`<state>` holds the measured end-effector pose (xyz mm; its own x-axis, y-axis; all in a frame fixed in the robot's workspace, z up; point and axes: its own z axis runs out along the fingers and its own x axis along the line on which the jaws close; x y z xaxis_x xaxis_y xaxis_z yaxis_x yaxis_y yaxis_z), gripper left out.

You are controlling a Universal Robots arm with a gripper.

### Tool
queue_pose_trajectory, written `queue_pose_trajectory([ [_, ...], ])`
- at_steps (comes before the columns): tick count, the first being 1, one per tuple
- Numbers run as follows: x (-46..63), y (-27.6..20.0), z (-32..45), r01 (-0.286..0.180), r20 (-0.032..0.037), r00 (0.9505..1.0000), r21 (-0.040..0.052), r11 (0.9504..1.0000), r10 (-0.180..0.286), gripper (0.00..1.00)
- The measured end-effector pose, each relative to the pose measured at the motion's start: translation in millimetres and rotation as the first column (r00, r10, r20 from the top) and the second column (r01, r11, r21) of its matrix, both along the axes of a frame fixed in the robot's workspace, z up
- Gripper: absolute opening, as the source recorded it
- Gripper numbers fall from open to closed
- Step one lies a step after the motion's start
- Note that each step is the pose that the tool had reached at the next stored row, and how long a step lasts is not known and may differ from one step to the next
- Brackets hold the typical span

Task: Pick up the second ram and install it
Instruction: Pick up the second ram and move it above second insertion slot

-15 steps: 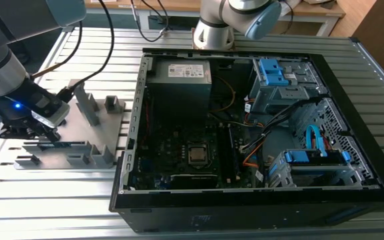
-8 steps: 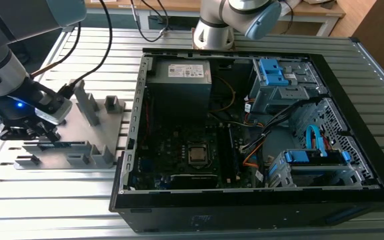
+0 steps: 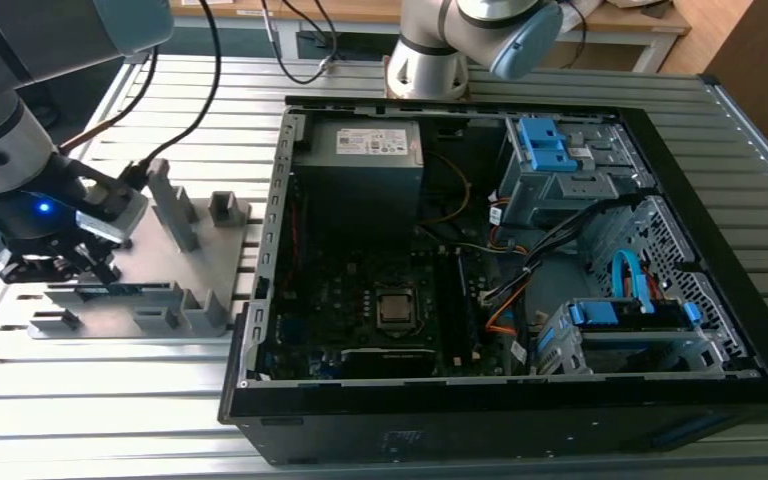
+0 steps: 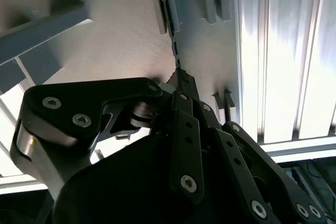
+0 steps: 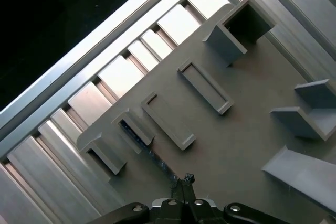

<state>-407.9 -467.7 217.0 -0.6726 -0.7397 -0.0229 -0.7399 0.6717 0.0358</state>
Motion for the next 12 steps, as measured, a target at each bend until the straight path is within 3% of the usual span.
queue_pose_trajectory([
  [6, 0.0, 0.0, 0.0, -0.068, 0.0, 0.9977, 0.0, 0.9977, 0.068, 0.1],
  [12, 0.0, 0.0, -0.1, -0.134, 0.0, 0.991, 0.0, 0.991, 0.134, 0.1],
])
